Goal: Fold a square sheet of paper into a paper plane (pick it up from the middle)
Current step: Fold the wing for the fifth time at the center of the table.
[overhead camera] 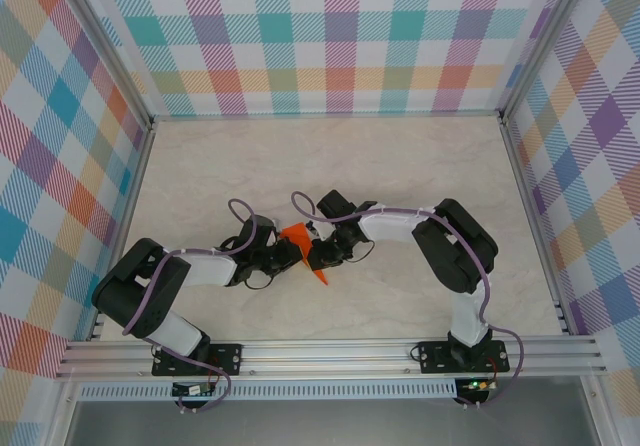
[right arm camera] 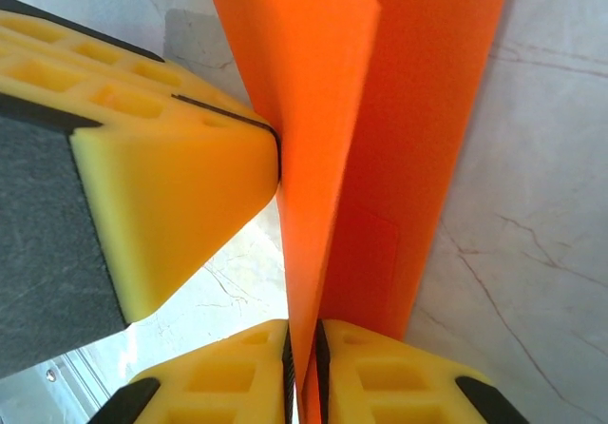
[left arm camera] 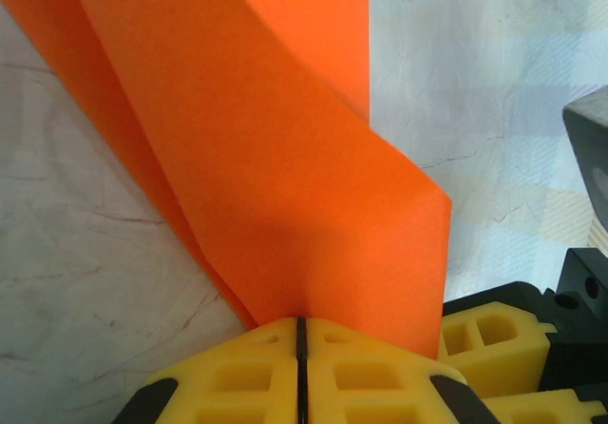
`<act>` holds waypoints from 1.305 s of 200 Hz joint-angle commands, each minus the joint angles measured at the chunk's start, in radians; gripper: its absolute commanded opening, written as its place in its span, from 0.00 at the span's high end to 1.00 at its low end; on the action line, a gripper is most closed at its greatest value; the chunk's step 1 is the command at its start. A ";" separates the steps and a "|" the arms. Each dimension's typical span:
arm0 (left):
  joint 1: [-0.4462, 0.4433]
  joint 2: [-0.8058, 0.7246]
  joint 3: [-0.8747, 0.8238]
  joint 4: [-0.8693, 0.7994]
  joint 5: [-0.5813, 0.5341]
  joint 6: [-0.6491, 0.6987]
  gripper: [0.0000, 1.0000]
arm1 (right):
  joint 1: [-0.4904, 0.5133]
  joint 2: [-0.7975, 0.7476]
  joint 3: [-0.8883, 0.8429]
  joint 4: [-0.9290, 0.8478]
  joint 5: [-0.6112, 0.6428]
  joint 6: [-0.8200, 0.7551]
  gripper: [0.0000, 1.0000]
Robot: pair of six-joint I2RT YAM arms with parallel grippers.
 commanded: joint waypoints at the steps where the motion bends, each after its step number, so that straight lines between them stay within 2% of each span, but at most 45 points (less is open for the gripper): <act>1: -0.010 0.013 0.020 0.013 0.001 0.023 0.92 | -0.005 -0.047 -0.023 -0.036 -0.026 0.017 0.83; 89: -0.010 0.009 0.012 0.002 -0.004 0.027 0.92 | -0.005 -0.119 -0.097 -0.061 -0.027 0.055 0.81; 130: -0.010 0.006 0.011 0.003 -0.006 0.025 0.92 | -0.005 -0.090 -0.102 -0.052 -0.044 0.051 0.90; 166: -0.010 0.004 0.013 0.003 -0.005 0.025 0.92 | -0.005 -0.046 -0.103 -0.041 -0.063 0.040 0.94; 261: -0.010 -0.040 0.002 0.034 0.024 0.025 0.92 | -0.003 -0.004 -0.099 -0.038 -0.043 0.030 0.95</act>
